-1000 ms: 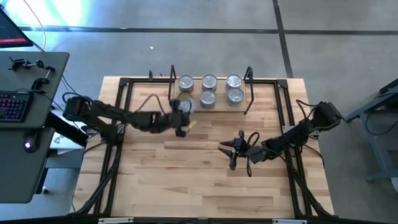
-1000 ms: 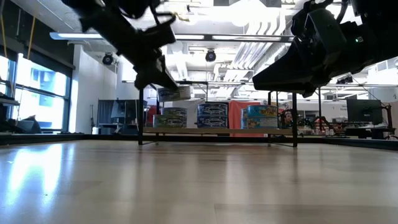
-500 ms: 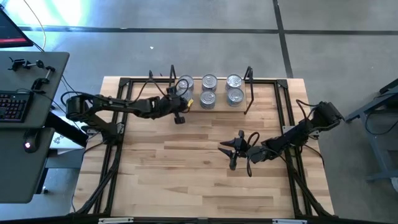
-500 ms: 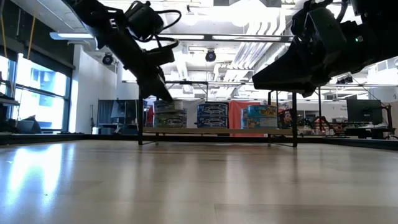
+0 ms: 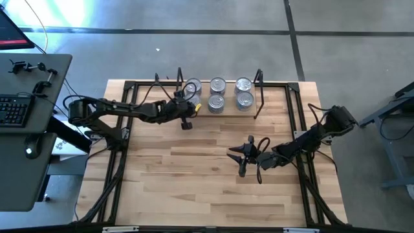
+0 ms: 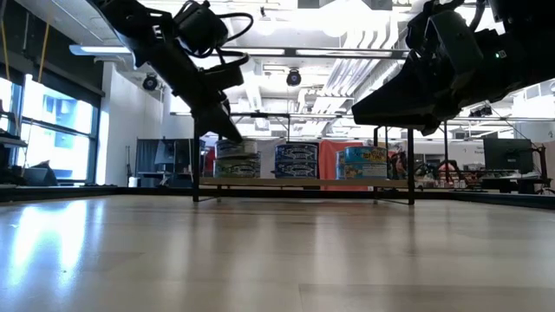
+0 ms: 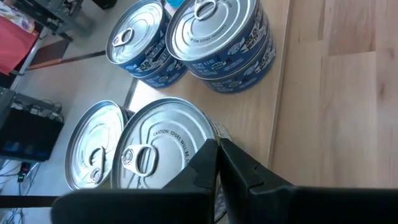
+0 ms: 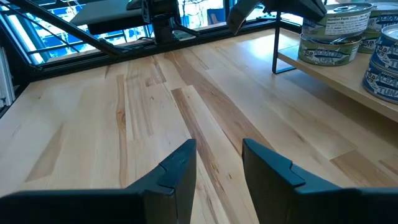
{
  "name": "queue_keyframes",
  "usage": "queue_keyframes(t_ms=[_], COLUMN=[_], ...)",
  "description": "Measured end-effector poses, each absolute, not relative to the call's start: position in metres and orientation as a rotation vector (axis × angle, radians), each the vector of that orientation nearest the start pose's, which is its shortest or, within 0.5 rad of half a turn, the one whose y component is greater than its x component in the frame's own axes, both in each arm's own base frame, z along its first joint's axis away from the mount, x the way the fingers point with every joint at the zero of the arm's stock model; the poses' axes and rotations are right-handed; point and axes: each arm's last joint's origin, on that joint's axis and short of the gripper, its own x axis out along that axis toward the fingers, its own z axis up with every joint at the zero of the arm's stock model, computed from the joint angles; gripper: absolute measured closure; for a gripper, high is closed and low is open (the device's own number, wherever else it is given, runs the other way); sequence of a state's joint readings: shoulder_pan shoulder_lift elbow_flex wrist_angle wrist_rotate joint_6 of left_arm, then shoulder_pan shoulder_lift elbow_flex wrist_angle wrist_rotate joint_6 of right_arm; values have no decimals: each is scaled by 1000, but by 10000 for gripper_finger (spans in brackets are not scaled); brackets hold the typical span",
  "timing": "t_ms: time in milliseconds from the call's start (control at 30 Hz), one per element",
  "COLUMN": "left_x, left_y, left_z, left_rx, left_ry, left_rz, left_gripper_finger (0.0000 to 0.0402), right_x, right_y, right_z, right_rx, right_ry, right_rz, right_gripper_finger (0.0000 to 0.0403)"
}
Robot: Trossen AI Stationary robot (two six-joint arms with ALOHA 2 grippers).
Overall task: Stack canned seafood by type on shelf
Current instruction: Stack the green tuna can on top of the green tuna can on the shelf, then return to Home Position
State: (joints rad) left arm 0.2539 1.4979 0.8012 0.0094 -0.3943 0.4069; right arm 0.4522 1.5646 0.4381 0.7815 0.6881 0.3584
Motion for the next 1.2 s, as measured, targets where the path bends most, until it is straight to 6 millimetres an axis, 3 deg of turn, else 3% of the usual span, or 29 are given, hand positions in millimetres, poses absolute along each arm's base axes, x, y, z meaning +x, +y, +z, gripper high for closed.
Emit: queue_keyframes(t_ms=[433, 733, 867, 1000, 1200], left_x=[287, 288, 291, 285, 252], left_y=[86, 82, 68, 46, 13], left_z=[195, 201, 227, 254, 287], left_rx=[420, 404, 380, 378, 318], left_ry=[824, 786, 685, 622, 526], left_rz=[477, 481, 469, 417, 326], left_gripper_finger=[370, 322, 315, 316, 340], right_x=[244, 244, 245, 244, 225], right_y=[98, 98, 93, 83, 60], right_z=[142, 142, 144, 159, 198], right_rx=[167, 168, 238, 258, 286], right_ry=[245, 245, 217, 202, 259], right_rz=[-282, -282, -341, -310, -143], right_gripper_finger=[281, 281, 281, 281, 281])
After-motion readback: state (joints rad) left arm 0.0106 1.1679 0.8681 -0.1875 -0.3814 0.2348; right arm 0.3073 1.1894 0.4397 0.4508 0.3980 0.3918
